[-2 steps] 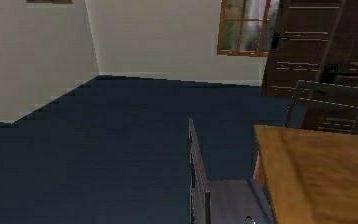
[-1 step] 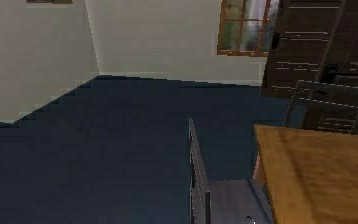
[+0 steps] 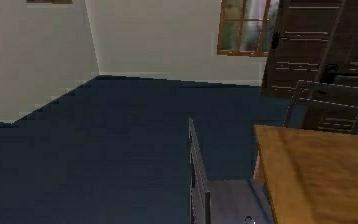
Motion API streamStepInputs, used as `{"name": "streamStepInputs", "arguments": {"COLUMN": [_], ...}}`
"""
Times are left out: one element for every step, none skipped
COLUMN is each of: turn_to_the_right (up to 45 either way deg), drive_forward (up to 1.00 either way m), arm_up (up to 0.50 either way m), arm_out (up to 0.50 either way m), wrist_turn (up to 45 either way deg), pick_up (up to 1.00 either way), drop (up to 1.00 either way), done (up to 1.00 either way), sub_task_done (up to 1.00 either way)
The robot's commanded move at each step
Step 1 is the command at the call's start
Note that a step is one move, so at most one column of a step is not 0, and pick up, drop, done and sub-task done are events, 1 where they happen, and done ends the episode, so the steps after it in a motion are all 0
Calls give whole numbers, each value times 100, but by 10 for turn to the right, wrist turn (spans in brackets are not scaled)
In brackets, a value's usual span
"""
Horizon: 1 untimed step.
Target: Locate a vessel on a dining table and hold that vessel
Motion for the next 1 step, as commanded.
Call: {"name": "streamStepInputs", "arguments": {"turn_to_the_right": [0], "drive_forward": [0], "arm_up": [0], "arm_out": [0], "wrist_turn": [0], "pick_up": [100], "drop": [0], "done": [0], "sub_task_done": [0]}}
